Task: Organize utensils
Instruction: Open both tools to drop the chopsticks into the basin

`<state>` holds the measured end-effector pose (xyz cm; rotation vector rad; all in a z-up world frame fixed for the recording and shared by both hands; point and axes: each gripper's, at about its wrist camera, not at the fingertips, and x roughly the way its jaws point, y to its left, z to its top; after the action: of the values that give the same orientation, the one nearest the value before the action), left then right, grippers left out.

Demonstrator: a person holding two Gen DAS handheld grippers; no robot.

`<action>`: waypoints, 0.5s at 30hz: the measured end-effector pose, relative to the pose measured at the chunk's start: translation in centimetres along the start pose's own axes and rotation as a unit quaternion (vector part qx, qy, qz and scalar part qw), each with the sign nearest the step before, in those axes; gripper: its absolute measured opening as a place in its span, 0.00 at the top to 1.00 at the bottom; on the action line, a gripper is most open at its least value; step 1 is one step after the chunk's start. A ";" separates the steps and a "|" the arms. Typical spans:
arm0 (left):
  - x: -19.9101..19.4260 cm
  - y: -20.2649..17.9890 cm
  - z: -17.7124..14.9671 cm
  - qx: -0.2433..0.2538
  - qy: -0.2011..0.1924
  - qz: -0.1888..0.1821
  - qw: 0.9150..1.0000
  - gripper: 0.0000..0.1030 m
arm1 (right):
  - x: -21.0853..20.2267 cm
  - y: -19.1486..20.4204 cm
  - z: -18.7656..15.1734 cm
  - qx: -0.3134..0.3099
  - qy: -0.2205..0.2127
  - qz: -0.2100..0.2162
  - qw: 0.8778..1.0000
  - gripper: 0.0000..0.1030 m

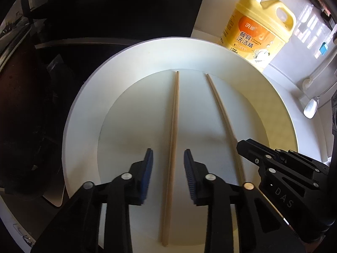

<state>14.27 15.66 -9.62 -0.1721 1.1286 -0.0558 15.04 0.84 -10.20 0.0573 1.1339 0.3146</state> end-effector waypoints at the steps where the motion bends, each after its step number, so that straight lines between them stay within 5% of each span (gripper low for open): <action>1: -0.1 0.1 0.0 0.000 -0.003 0.000 1.000 0.62 | -0.1 0.0 0.0 0.000 -0.003 -0.003 1.000 0.79; 8: -0.9 0.4 -0.1 0.004 -0.012 0.008 1.000 0.46 | -1.5 -0.5 -0.2 0.010 -0.024 -0.009 1.000 0.72; 15: -2.6 0.7 -0.1 0.017 -0.023 0.014 0.999 0.42 | -3.7 -0.5 -0.8 0.016 -0.047 -0.011 0.999 0.61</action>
<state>13.05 16.64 -7.46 -0.1272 1.0827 -0.0465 12.99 -0.74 -7.43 0.0872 1.0463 0.2724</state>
